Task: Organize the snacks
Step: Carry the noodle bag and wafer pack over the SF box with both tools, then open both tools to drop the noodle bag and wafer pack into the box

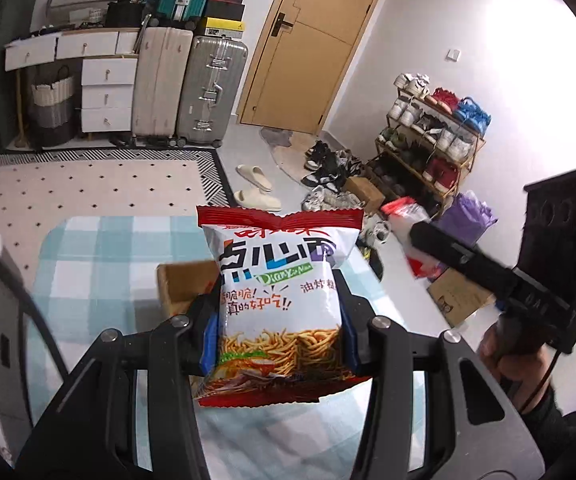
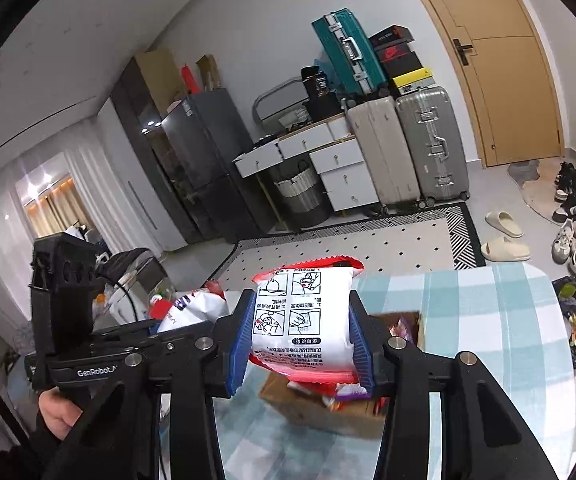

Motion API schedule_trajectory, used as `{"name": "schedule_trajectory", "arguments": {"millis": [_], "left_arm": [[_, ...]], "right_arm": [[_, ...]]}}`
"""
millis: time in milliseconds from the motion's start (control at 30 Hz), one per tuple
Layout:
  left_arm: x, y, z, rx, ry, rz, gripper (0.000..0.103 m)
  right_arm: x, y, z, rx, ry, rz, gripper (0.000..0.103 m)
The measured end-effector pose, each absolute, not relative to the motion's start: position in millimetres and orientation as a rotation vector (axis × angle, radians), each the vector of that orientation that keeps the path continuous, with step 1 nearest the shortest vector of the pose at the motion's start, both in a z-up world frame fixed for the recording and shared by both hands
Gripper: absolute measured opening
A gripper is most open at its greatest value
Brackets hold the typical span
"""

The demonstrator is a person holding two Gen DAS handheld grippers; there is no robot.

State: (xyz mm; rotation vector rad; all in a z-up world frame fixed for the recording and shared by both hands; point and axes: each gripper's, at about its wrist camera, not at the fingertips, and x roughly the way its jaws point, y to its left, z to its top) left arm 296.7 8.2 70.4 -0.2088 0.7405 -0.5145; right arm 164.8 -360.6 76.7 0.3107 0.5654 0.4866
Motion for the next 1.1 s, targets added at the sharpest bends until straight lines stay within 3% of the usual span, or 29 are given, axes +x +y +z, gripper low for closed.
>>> {"name": "schedule_trajectory", "arguments": {"millis": [233,467,833,1100], "left_arm": [[357.5,-13.8,69.3,-0.222,0.781,-0.512,0.043],[403.8,-38.2,23.9,-0.199,0.862,-0.474,0.043],[437.5,-59.6,-37.4,-0.201,0.929,-0.468,0.043],[449.2,-67.3,-59.5,-0.160,0.964,-0.431,0.043]], "right_arm": [[209.7,-359.4,66.1,0.323,0.614,0.462,0.044],[240.0,-348.6,37.4,0.278,0.665,0.461,0.044],[264.1,-352.9,-30.3,0.296,0.786,0.460,0.044],[266.4,-347.7,-50.4,0.228,0.810,0.446,0.044]]}}
